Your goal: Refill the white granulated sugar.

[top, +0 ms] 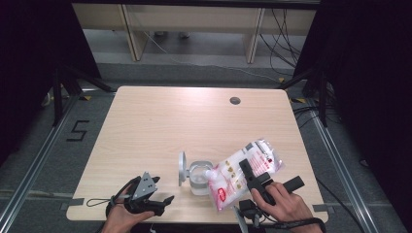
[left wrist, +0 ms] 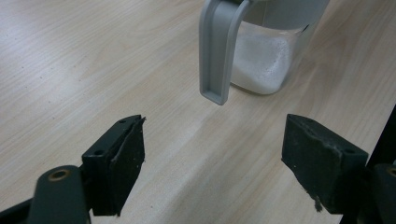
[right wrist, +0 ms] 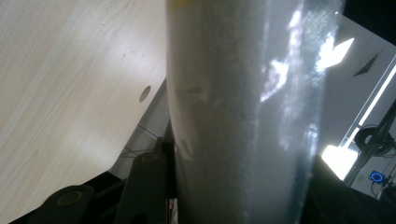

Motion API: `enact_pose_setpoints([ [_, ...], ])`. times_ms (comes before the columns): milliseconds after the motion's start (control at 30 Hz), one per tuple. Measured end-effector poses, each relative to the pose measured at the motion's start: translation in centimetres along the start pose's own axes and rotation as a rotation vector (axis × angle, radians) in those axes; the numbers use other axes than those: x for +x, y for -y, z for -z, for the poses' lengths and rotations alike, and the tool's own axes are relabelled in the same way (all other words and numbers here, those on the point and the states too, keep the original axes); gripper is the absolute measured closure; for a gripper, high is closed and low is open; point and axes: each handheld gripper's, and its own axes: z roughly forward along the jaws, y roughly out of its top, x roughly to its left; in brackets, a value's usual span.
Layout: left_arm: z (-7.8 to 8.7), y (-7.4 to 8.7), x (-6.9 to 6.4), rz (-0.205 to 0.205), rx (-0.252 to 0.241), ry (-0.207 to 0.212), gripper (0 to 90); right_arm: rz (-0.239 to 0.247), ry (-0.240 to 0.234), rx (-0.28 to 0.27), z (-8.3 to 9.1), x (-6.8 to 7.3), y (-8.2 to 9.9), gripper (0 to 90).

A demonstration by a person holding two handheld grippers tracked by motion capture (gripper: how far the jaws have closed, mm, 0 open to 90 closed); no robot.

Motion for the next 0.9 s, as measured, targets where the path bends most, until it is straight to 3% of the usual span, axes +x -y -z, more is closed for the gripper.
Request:
enact_pose_setpoints([
  [33,0.04,-0.02,0.03,-0.005,0.003,-0.002,21.0,0.006,-0.001,0.001,0.04,-0.07,0.05,64.1],
  [67,0.01,-0.01,0.05,-0.004,0.002,-0.002,21.0,-0.034,-0.004,0.006,0.09,0.14,-0.02,64.1],
  [100,0.03,-0.03,0.07,-0.003,0.008,-0.007,21.0,0.004,0.002,-0.002,0.02,-0.07,0.11,64.2],
  [133,0.06,-0.03,0.12,-0.006,0.015,-0.01,21.0,0.007,0.004,-0.001,0.01,-0.08,0.12,64.2],
  [167,0.01,-0.02,0.14,-0.008,0.01,-0.01,21.0,-0.017,-0.003,0.005,0.06,0.03,0.07,64.3],
  [233,0.01,-0.01,0.13,-0.006,0.008,-0.01,21.0,-0.019,-0.001,0.001,0.05,0.09,0.1,64.4],
  [333,0.03,-0.02,0.16,-0.004,0.011,-0.011,21.0,0.001,0.003,-0.005,0.0,0.02,0.19,64.5],
  [467,0.0,0.03,0.14,0.003,0.003,-0.009,21.0,-0.037,-0.001,0.002,0.06,0.13,0.19,64.7],
  [500,0.05,0.01,0.15,0.002,0.011,-0.01,21.0,0.0,0.007,-0.014,-0.04,-0.12,0.3,64.7],
  [533,0.06,0.0,0.15,0.002,0.013,-0.009,21.0,-0.022,0.007,-0.002,0.05,0.04,0.34,64.7],
  [700,0.03,0.05,0.13,0.007,0.004,-0.004,21.0,-0.019,0.003,0.002,0.05,0.04,0.45,64.8],
  [733,0.04,0.04,0.16,0.007,0.006,0.0,21.0,-0.047,-0.003,0.009,0.11,0.19,0.38,64.8],
  [800,0.02,0.05,0.19,0.006,0.006,0.0,21.0,-0.018,0.001,0.0,0.06,0.0,0.44,64.8],
  [900,0.04,0.07,0.15,0.008,0.002,-0.004,21.0,-0.011,0.007,-0.003,0.04,-0.02,0.4,64.9],
])
